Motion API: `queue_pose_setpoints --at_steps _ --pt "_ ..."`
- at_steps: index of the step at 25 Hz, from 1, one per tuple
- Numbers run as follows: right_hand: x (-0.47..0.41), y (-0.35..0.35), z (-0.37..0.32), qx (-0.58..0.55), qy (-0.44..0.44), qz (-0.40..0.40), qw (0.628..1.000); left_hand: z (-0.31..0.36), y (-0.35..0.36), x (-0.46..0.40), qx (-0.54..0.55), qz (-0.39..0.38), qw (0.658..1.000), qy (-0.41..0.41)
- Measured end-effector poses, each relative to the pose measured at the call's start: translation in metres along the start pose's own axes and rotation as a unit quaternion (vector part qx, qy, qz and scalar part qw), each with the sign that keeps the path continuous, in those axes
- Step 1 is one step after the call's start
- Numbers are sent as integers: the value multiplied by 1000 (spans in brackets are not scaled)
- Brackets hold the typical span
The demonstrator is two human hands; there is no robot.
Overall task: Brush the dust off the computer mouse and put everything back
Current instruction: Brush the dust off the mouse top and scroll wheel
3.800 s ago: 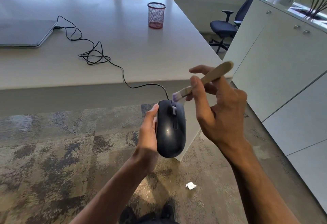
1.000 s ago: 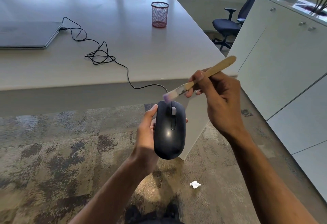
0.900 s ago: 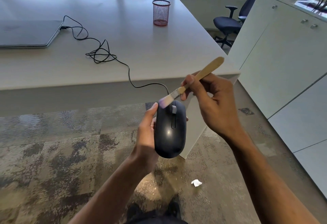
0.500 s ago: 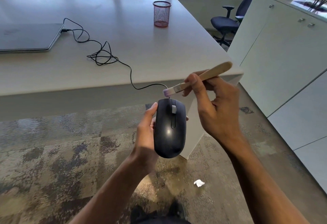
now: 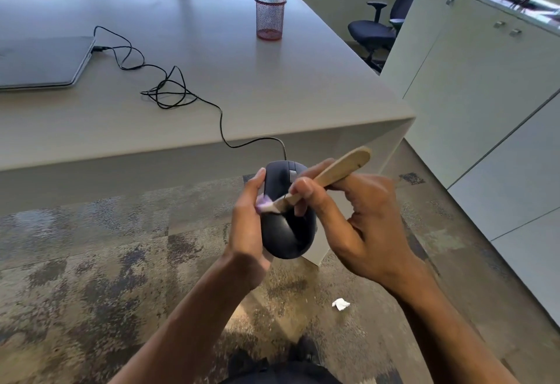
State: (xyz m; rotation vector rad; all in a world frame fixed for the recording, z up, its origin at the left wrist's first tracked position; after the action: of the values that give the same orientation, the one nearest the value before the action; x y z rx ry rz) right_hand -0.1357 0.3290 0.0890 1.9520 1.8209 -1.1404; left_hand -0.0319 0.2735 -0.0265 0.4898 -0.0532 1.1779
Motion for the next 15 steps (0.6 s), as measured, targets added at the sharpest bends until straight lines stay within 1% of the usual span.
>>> queue_pose_setpoints --at_steps 2,5,8,10,13,15 --pt "5 7 -3 -25 7 -24 999 1 -3 2 15 -16 1000 -5" --pt "12 12 -4 -72 28 -37 996 2 -12 1 39 -21 999 -16" --pt "18 14 2 -86 55 -47 994 5 -17 0 65 -39 997 -25" --pt "18 5 10 -70 71 -29 995 6 -18 0 83 -47 995 -35" --pt "10 -16 22 -39 80 34 995 7 -13 0 97 -70 992 -47" --pt "2 -25 35 -53 91 75 992 7 -7 1 118 -87 987 -71"
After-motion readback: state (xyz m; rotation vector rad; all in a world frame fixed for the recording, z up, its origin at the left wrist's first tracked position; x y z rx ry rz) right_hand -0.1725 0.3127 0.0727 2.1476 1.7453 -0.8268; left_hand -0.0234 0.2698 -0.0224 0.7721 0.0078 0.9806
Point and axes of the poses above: each hand's wrist, its own x-axis away from the middle knuckle, its own y-axis out of the palm, z = x × y, the point moved 6 cm from there along -x, towards the middle knuckle, and after that the axes turned 12 degrees about -x, right-handed, at the moved point
